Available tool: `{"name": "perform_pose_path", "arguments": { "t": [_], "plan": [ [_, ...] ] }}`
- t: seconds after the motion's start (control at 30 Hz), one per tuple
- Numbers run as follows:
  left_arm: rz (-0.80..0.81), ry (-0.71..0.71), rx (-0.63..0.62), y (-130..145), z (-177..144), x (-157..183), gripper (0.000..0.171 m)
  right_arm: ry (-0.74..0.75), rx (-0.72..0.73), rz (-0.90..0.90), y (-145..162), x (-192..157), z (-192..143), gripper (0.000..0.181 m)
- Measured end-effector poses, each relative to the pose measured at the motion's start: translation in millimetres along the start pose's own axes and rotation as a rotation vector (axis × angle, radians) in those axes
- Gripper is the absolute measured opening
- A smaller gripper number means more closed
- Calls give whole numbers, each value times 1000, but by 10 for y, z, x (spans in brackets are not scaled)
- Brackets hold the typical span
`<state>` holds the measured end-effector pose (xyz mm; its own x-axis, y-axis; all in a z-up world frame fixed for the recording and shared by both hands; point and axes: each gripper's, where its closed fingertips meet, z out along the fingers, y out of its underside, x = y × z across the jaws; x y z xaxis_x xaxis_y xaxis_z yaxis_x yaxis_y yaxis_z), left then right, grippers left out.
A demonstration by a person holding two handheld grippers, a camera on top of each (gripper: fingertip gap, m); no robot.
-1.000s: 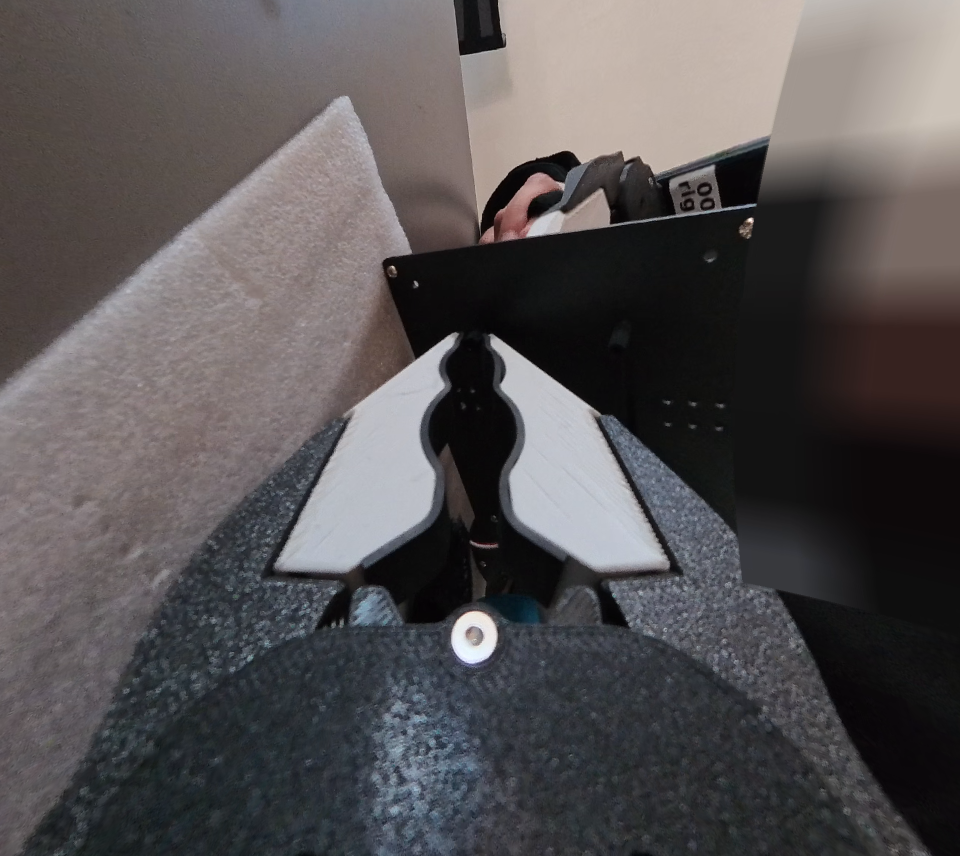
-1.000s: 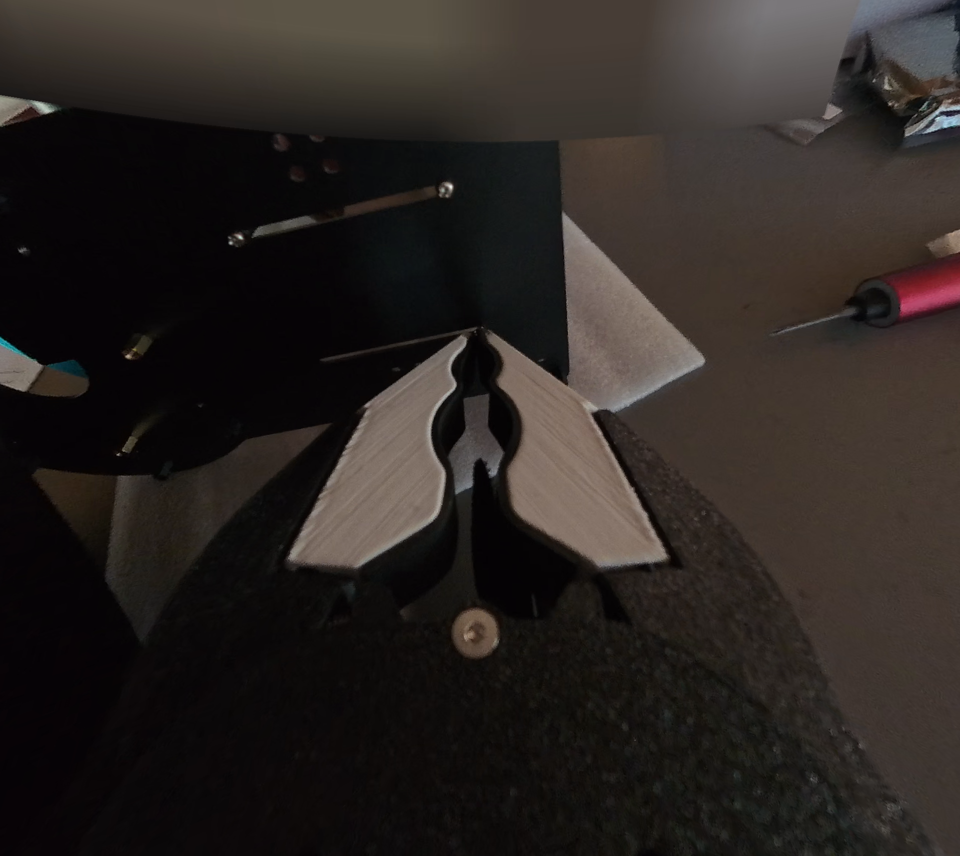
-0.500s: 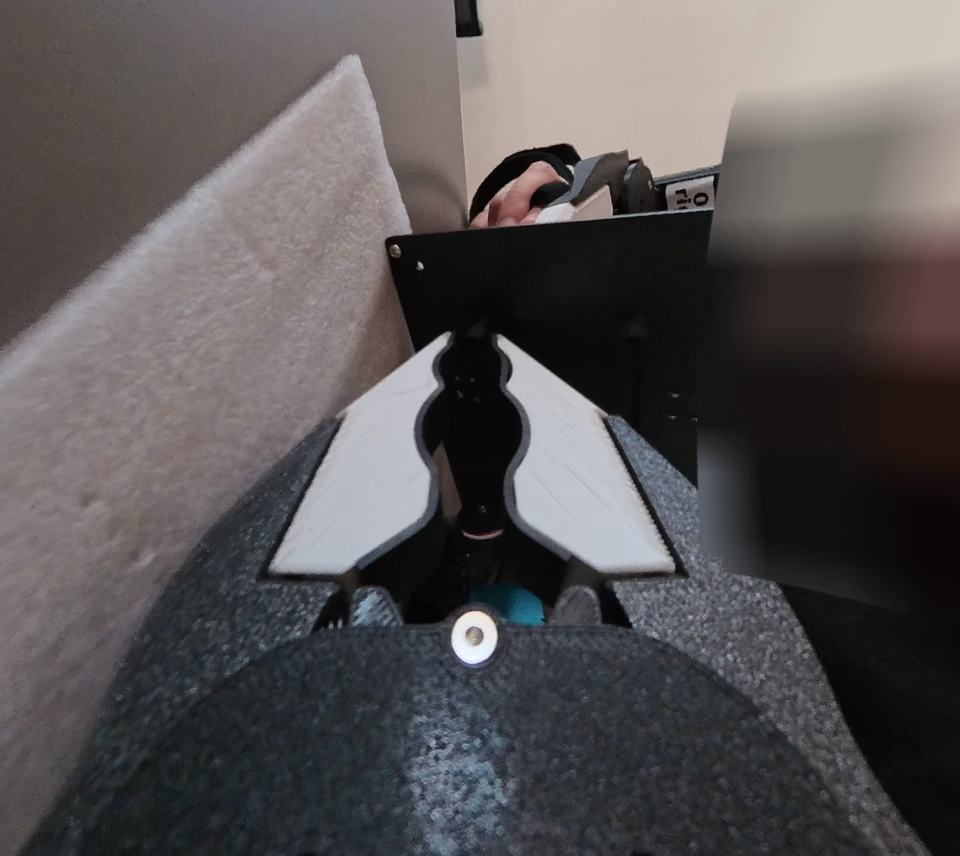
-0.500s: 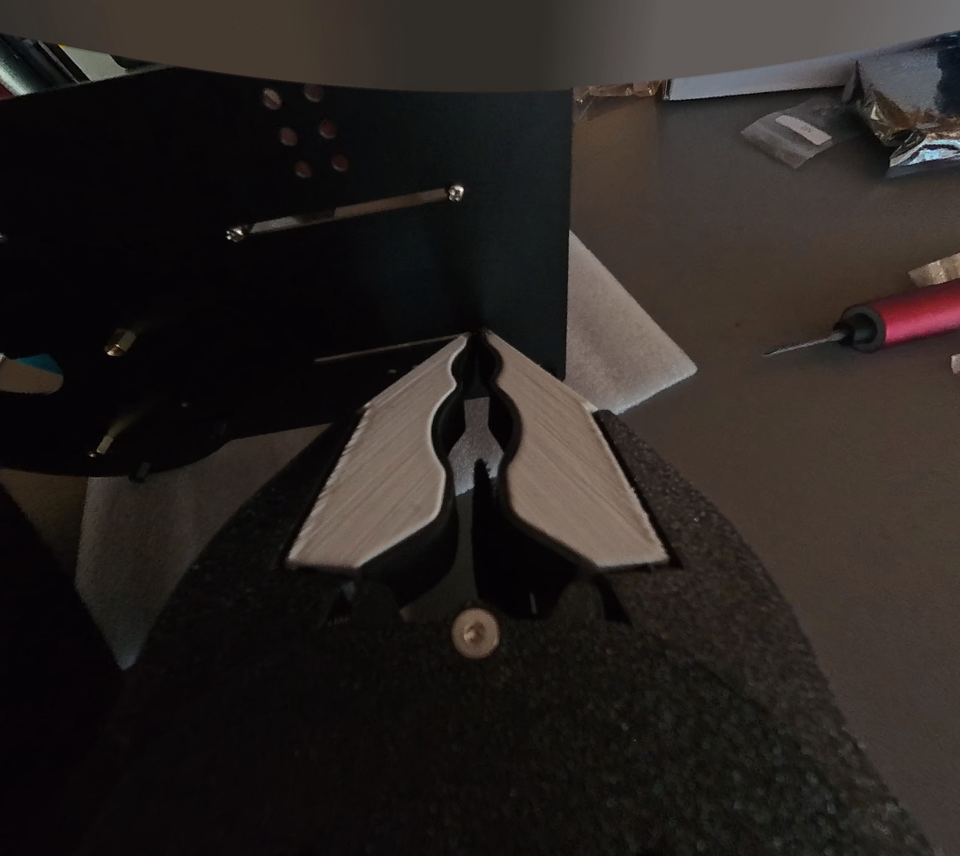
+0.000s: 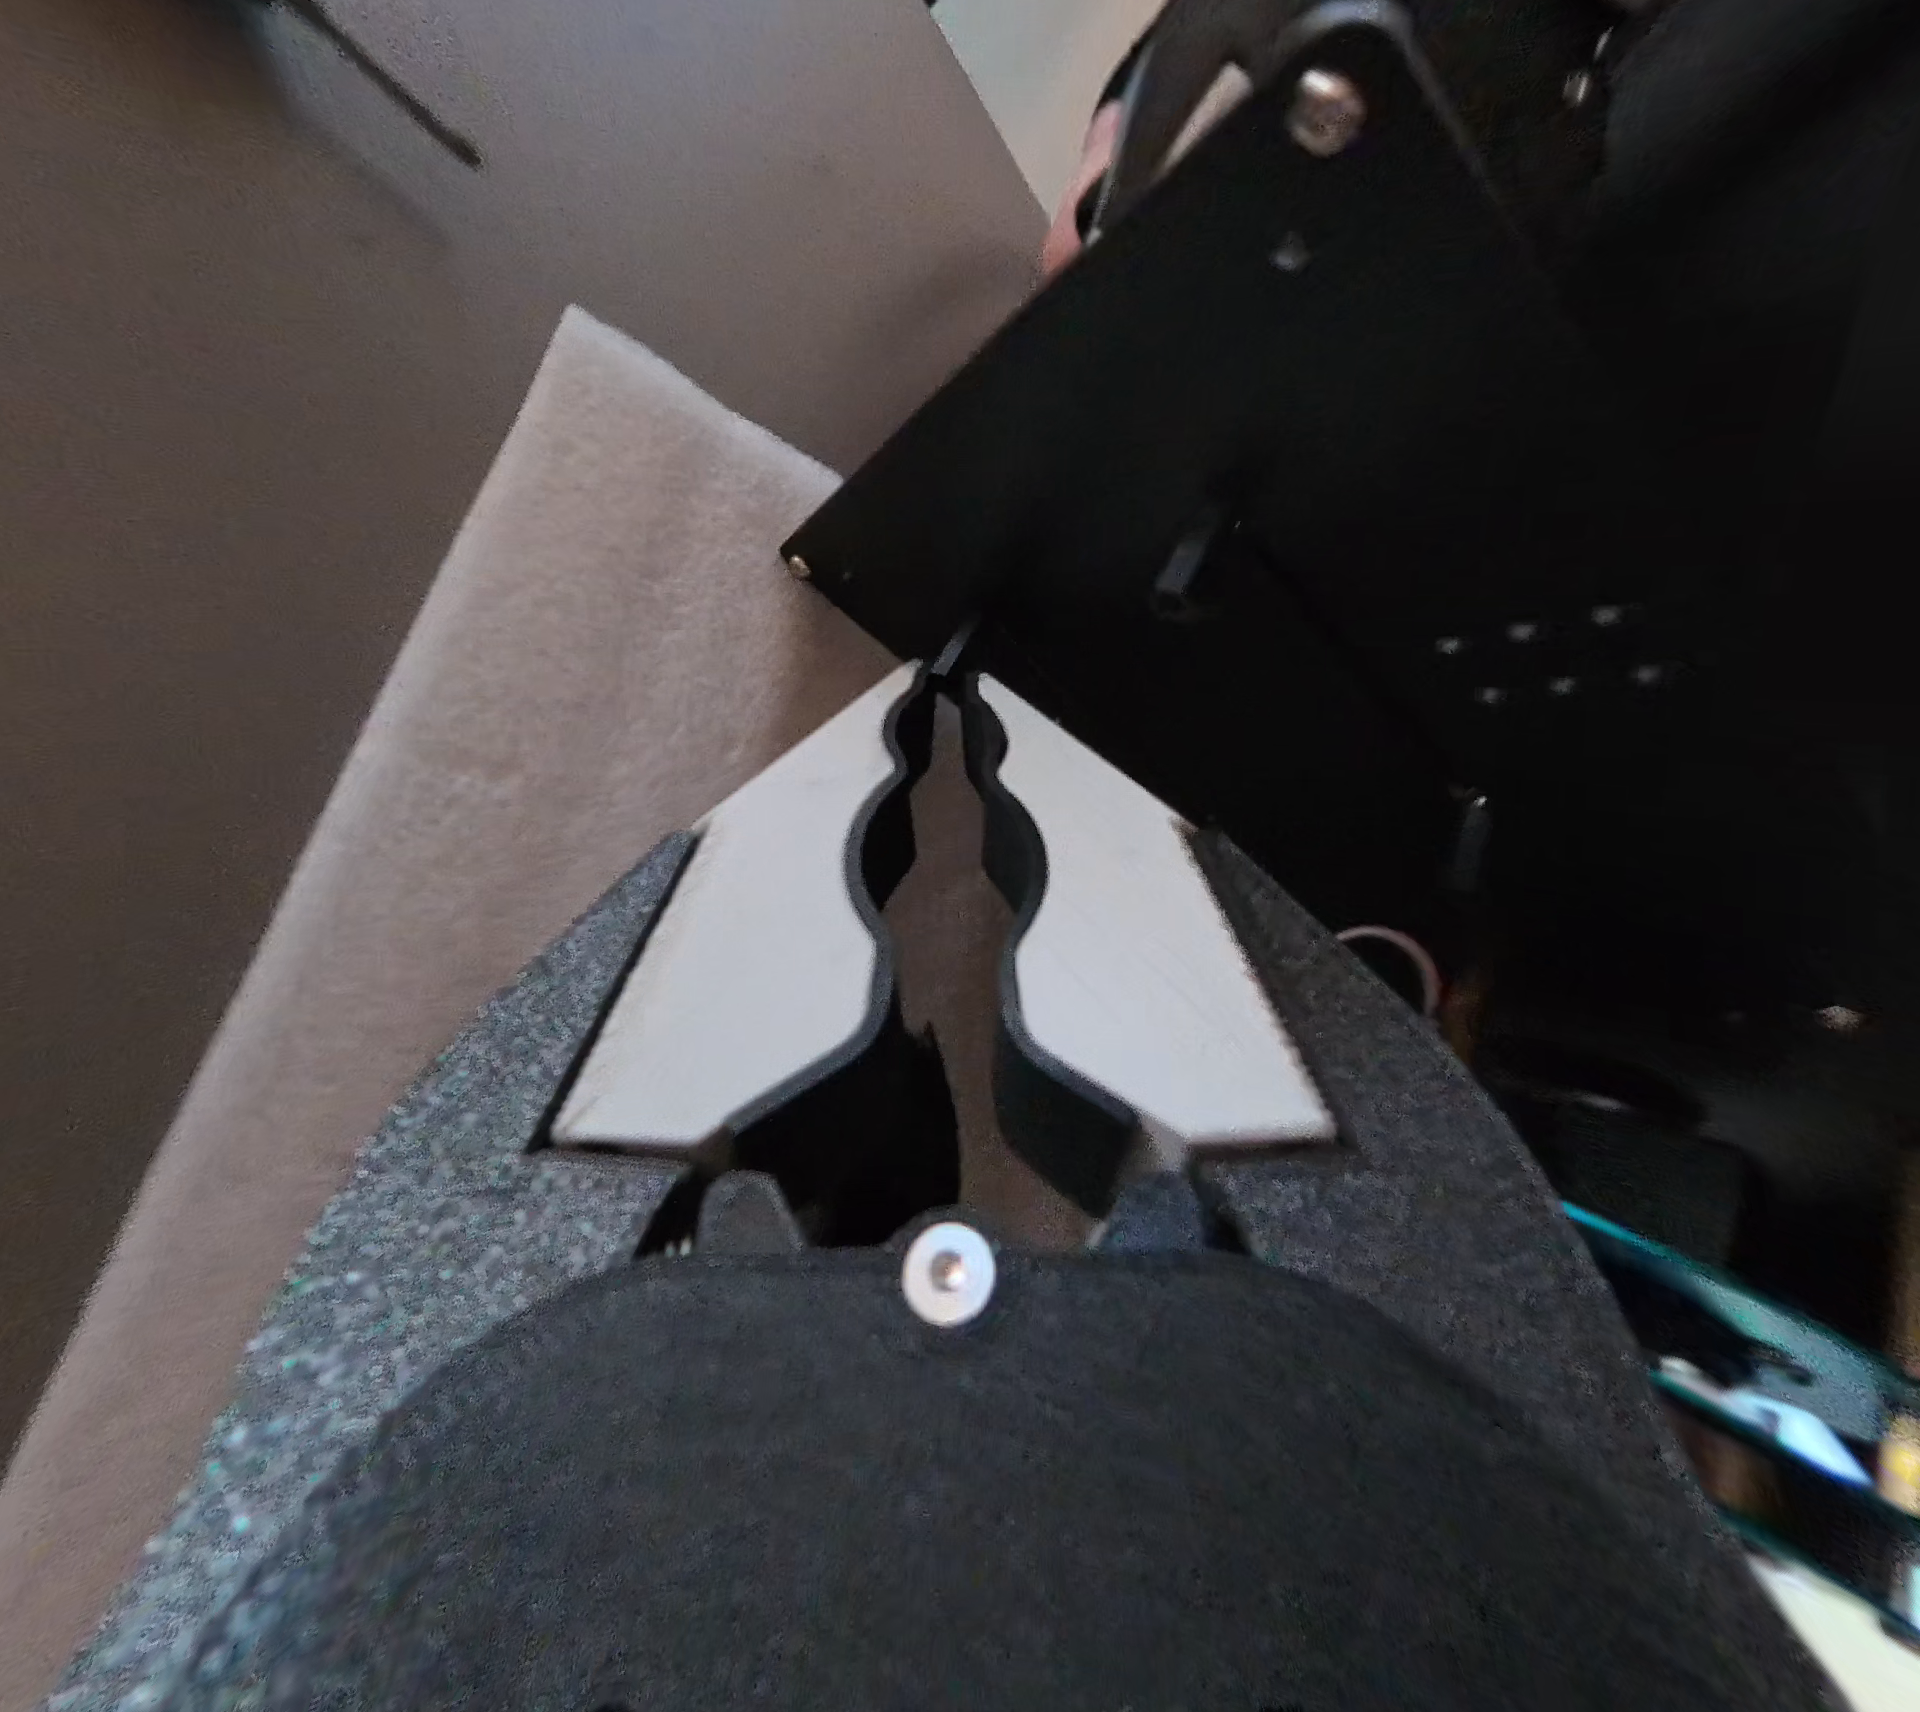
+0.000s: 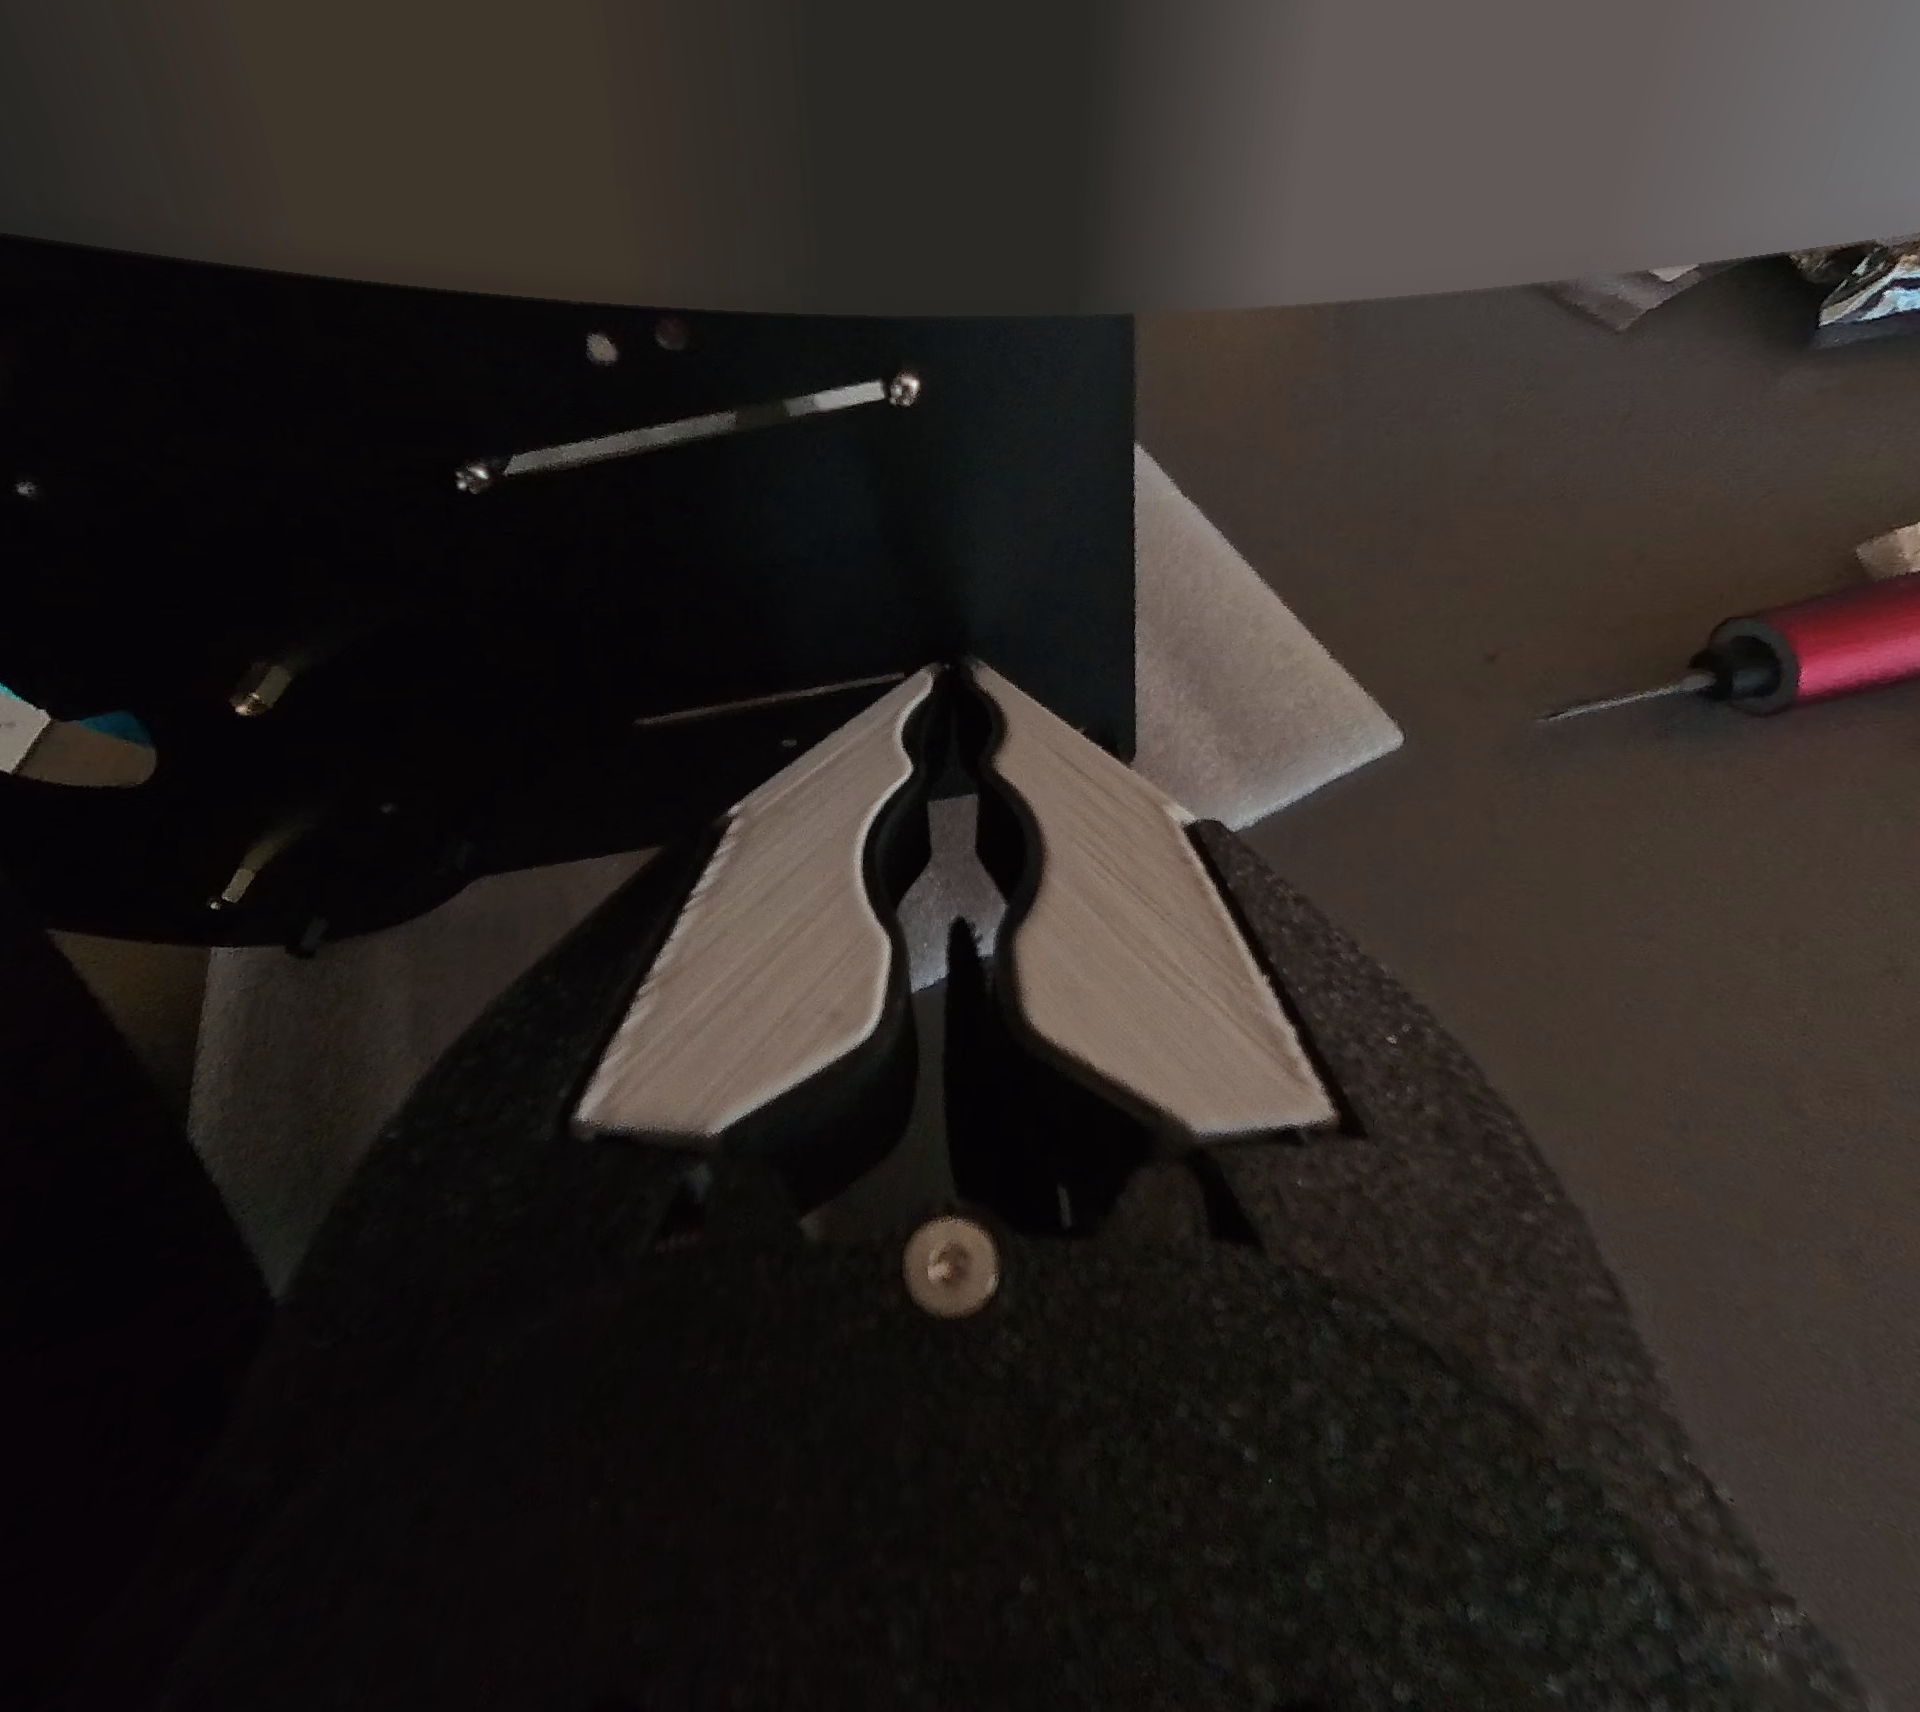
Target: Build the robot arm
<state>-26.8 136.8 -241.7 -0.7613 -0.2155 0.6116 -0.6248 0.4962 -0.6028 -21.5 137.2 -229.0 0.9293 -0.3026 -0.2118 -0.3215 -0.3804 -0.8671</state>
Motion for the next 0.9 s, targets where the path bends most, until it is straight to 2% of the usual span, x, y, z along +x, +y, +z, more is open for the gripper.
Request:
{"name": "perform_pose_path", "arguments": {
  "t": [0.1, 0.27, 0.37, 0.47, 0.57, 0.67, 0.73, 0.83, 0.9],
  "plan": [
    [224, -113, -30, 13, -7, -34, 3, -8, -3, 8, -4, 4, 7, 0],
    [749, -373, -100, 10, -18, -107, 3, -26, -2, 26, -5, 5, 9, 0],
    [879, -440, -107, 1, -24, -127, 3, -29, -1, 30, -6, 5, 12, 0],
    [797, -383, -120, 42, -30, -99, 4, -23, 0, 25, -8, 9, 14, 0],
    [454, -187, -92, 55, -81, -38, 13, -21, -1, 18, -10, 8, 19, 0],
    [86, 73, -50, -17, -134, 67, 21, -23, -1, 18, -11, 10, 20, 0],
    [72, 120, -52, -34, -144, 68, 22, -21, -1, 13, -12, 8, 21, 0],
    [233, 83, -146, 59, -97, 28, 20, -22, -2, 11, -12, 11, 22, 0],
    [273, 80, -178, 81, -56, 31, 16, -22, 1, 11, -18, 13, 20, 0]
  ]
}}
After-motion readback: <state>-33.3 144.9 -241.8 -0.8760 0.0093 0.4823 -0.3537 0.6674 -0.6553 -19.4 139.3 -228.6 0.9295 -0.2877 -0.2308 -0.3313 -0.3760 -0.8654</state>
